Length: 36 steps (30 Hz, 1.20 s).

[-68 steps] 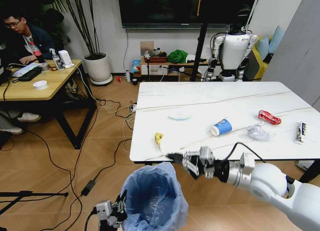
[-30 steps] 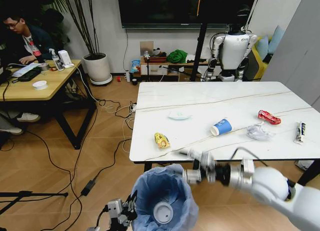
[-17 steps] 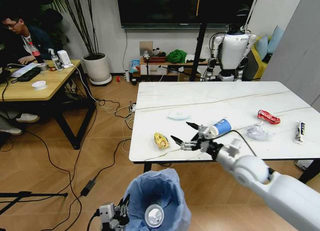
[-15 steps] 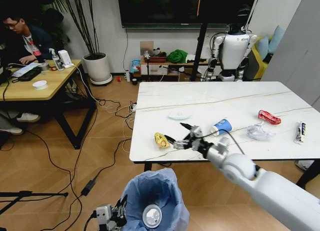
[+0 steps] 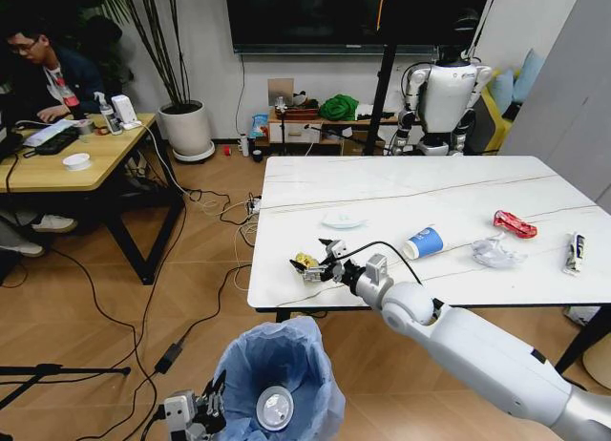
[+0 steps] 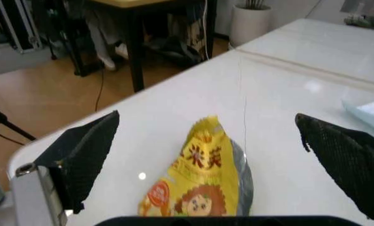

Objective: Pick up the trash bin and place the trash from the table into it.

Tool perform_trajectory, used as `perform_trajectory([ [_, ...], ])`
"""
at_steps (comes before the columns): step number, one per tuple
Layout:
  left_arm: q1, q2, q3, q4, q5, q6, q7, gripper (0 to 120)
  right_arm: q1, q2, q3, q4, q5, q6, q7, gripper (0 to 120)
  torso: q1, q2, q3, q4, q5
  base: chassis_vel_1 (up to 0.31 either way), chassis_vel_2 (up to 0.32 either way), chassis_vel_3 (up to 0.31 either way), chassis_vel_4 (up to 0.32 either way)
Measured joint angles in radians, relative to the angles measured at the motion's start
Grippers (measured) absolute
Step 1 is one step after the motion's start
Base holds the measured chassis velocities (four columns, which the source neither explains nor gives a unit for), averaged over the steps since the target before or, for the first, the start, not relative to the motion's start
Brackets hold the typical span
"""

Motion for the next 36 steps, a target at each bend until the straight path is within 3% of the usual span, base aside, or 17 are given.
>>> perform_trajectory([
  [14,-0.010,0.003,0.004,-0.002,-0.008,0.000,0.000,0,0.017,0.031,-0.063,-0.079,0.011,-0.012,0.006,98,0.000,0.000,0.000,0.0001,-0.0001,0.000,0.000,0.000,0.000],
  [18,-0.010,0.006,0.001,-0.002,-0.012,0.000,0.000,0,0.032,0.042,-0.075,-0.106,0.020,-0.006,0.003,82,0.000,0.000,0.000,0.0001,-0.0001,0.000,0.000,0.000,0.000],
  [23,-0.011,0.009,-0.005,-0.003,-0.020,0.000,0.000,0,0.041,0.044,-0.085,-0.120,0.020,-0.001,-0.001,71,0.000,0.000,0.000,0.0001,0.0000,0.000,0.000,0.000,0.000],
  [28,-0.018,0.023,-0.012,-0.004,-0.030,0.000,-0.001,0,0.044,0.044,-0.087,-0.125,0.022,0.005,-0.003,46,0.000,0.000,0.000,0.0001,0.0000,0.000,0.000,0.000,0.000],
  [36,-0.037,0.031,-0.002,0.007,-0.039,0.002,-0.003,0,0.048,0.031,-0.087,-0.124,0.034,0.013,-0.019,20,0.000,0.000,0.000,0.0001,0.0001,0.000,0.000,0.000,0.000],
])
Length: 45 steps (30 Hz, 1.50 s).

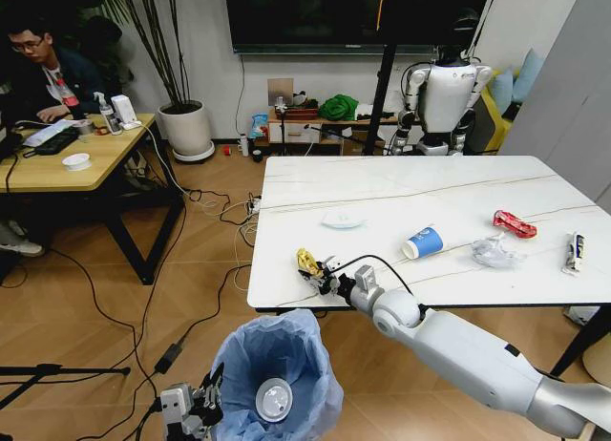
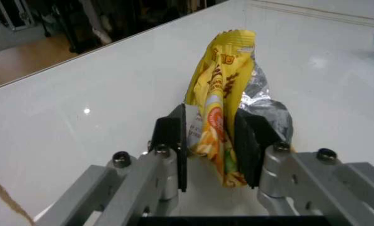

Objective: Pick up the trash bin and place the trash from the table into it.

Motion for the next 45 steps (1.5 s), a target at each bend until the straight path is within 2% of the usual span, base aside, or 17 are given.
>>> perform_trajectory([
  [3,-0.009,0.002,0.007,0.004,-0.002,0.002,-0.002,0,0.003,-0.011,0.003,0.003,0.009,0.001,-0.016,14,0.000,0.000,0.000,0.0000,-0.0001,0.000,0.000,0.000,0.000],
  [6,-0.015,0.010,0.016,0.006,-0.006,0.005,-0.004,0,0.007,-0.028,0.010,0.010,0.030,0.002,-0.029,0,0.000,0.000,0.000,-0.0001,0.0000,0.000,0.000,0.000,0.000],
  [16,-0.028,0.014,0.044,0.023,-0.002,0.005,-0.006,0,0.006,-0.069,0.058,0.046,0.063,0.009,-0.045,0,0.000,0.000,0.000,0.0001,0.0001,0.000,0.000,0.000,0.000],
  [20,-0.040,0.029,0.074,0.047,0.002,0.006,-0.005,0,-0.016,-0.151,0.139,0.143,0.112,0.018,-0.065,0,0.000,0.000,0.000,0.0001,-0.0001,0.000,0.000,0.000,0.000],
  [21,-0.040,0.029,0.074,0.047,0.002,0.006,-0.005,0,-0.016,-0.151,0.139,0.143,0.112,0.018,-0.065,0,0.000,0.000,0.000,0.0001,-0.0001,0.000,0.000,0.000,0.000],
  [24,-0.064,0.036,0.097,0.055,0.001,0.011,-0.010,0,-0.065,-0.238,0.212,0.259,0.145,0.023,-0.102,0,0.000,0.000,0.000,-0.0003,0.0003,0.000,0.000,0.000,0.000],
  [28,-0.078,0.039,0.117,0.057,0.000,0.017,-0.016,0,-0.087,-0.291,0.242,0.336,0.159,0.020,-0.105,0,0.000,0.000,0.000,-0.0005,-0.0004,0.000,0.000,0.000,0.000],
  [31,-0.087,0.033,0.131,0.061,0.008,0.018,-0.018,0,-0.118,-0.373,0.264,0.458,0.162,0.019,-0.116,0,0.000,0.000,0.000,0.0006,0.0004,0.000,0.000,0.000,0.000],
  [36,-0.129,0.045,0.146,0.075,-0.007,0.028,-0.024,0,-0.220,-0.472,0.297,0.623,0.151,0.024,-0.121,0,0.000,0.000,0.000,-0.0003,0.0002,0.000,0.000,0.000,0.000],
  [40,-0.171,0.050,0.159,0.098,-0.027,0.034,-0.024,0,-0.279,-0.519,0.282,0.697,0.116,0.058,-0.156,0,0.000,0.000,0.000,-0.0003,-0.0001,0.000,0.000,0.000,0.000],
  [45,-0.212,0.064,0.176,0.108,-0.057,0.044,-0.027,0,-0.284,-0.531,0.244,0.726,0.079,0.061,-0.188,0,0.000,0.000,0.000,0.0000,-0.0003,0.000,0.000,0.000,0.000],
])
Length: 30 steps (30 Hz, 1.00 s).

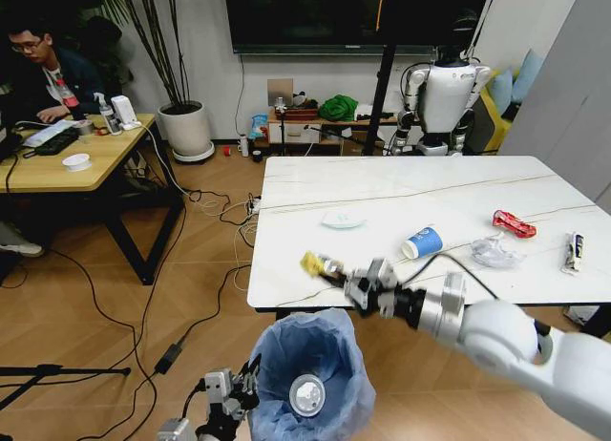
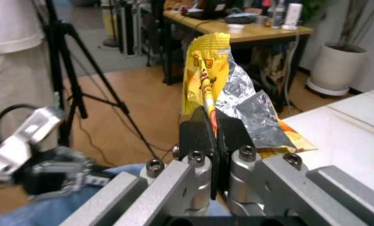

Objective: Pick up the trash bin and place the trash from the table into it.

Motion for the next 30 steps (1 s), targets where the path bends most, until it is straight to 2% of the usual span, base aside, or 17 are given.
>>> perform_trajectory([
  [9,-0.038,0.018,-0.002,0.000,-0.045,0.008,-0.010,0,-0.007,-0.011,-0.031,-0.006,-0.068,0.010,-0.057,0,0.000,0.000,0.000,0.0001,0.0003,0.000,0.000,0.000,0.000],
  [15,-0.029,0.019,-0.005,-0.007,-0.047,0.009,-0.010,0,-0.042,-0.023,-0.030,-0.022,-0.164,0.043,-0.123,0,0.000,0.000,0.000,0.0000,0.0002,0.000,0.000,0.000,0.000],
  [17,-0.023,0.015,-0.005,-0.010,-0.044,0.009,-0.010,0,-0.058,-0.020,-0.025,-0.029,-0.191,0.052,-0.133,8,0.000,0.000,0.000,-0.0001,0.0002,0.000,0.000,0.000,0.000],
  [20,-0.019,0.012,-0.005,-0.010,-0.040,0.009,-0.010,0,-0.060,-0.015,-0.024,-0.032,-0.197,0.054,-0.134,15,0.000,0.000,0.000,-0.0001,0.0005,0.000,0.000,0.000,0.000],
  [21,-0.016,0.009,-0.005,-0.010,-0.036,0.009,-0.010,0,-0.059,-0.012,-0.023,-0.032,-0.197,0.054,-0.134,22,0.000,0.000,0.000,0.0000,0.0004,0.000,0.000,0.000,0.000],
  [22,-0.016,0.009,-0.005,-0.010,-0.036,0.009,-0.010,0,-0.059,-0.012,-0.023,-0.032,-0.197,0.054,-0.134,22,0.000,0.000,0.000,0.0000,0.0004,0.000,0.000,0.000,0.000],
  [25,-0.013,0.003,-0.004,-0.010,-0.028,0.009,-0.008,0,-0.056,-0.014,-0.015,-0.035,-0.189,0.056,-0.132,37,0.000,0.000,0.000,0.0000,0.0000,0.000,0.000,0.000,0.000],
  [26,-0.013,0.003,-0.004,-0.010,-0.028,0.009,-0.008,0,-0.056,-0.014,-0.015,-0.035,-0.189,0.056,-0.132,37,0.000,0.000,0.000,0.0000,0.0000,0.000,0.000,0.000,0.000],
  [30,0.000,0.005,-0.012,-0.020,-0.023,0.009,-0.006,0,-0.053,-0.008,-0.008,-0.045,-0.162,0.058,-0.111,57,0.000,0.000,0.000,0.0000,0.0005,0.000,0.000,0.000,0.000],
])
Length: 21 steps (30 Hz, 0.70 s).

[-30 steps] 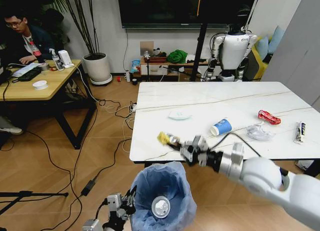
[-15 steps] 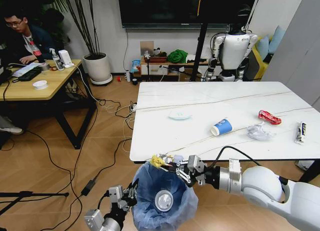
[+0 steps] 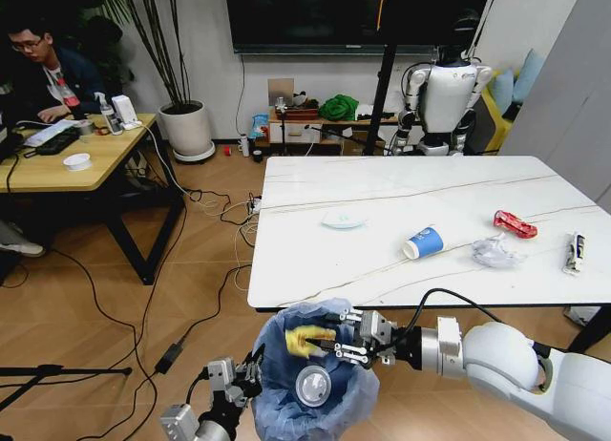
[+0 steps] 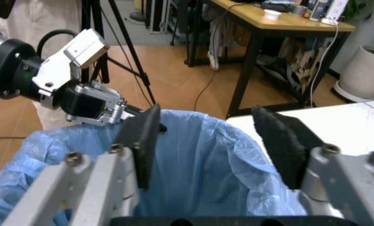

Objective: Pick up the trash bin and place the trash from the table into it.

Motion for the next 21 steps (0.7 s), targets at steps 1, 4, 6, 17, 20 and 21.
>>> perform_trajectory([
  [1,0.000,0.000,0.000,0.000,0.000,0.000,0.000,0,0.000,0.000,0.000,0.000,0.000,0.000,0.000,57,0.000,0.000,0.000,0.0000,0.0000,0.000,0.000,0.000,0.000],
  [4,0.004,-0.002,-0.002,-0.002,0.003,0.000,0.001,0,0.000,0.008,-0.002,0.000,0.004,-0.001,0.009,71,0.000,0.000,0.000,0.0000,-0.0001,0.000,0.000,0.000,0.000],
  [6,0.006,-0.003,-0.003,-0.003,0.003,0.000,0.001,0,0.000,0.009,-0.003,0.000,0.004,-0.001,0.010,74,0.000,0.000,0.000,0.0000,-0.0002,0.000,0.000,0.000,0.000],
  [17,0.048,0.002,-0.024,-0.018,0.022,-0.003,0.008,0,0.073,0.078,0.016,-0.072,0.069,-0.017,0.084,100,0.000,0.000,0.000,0.0000,-0.0003,0.000,0.000,0.000,0.000],
  [20,0.077,-0.001,-0.035,-0.033,0.035,-0.006,0.017,0,0.183,0.155,0.010,-0.211,0.121,-0.046,0.136,100,0.000,0.000,0.000,0.0001,-0.0003,0.000,0.000,0.000,0.000],
  [21,0.082,-0.004,-0.038,-0.037,0.038,-0.007,0.018,0,0.216,0.180,0.000,-0.255,0.122,-0.053,0.141,100,0.000,0.000,0.000,0.0000,-0.0005,0.000,0.000,0.000,0.000],
])
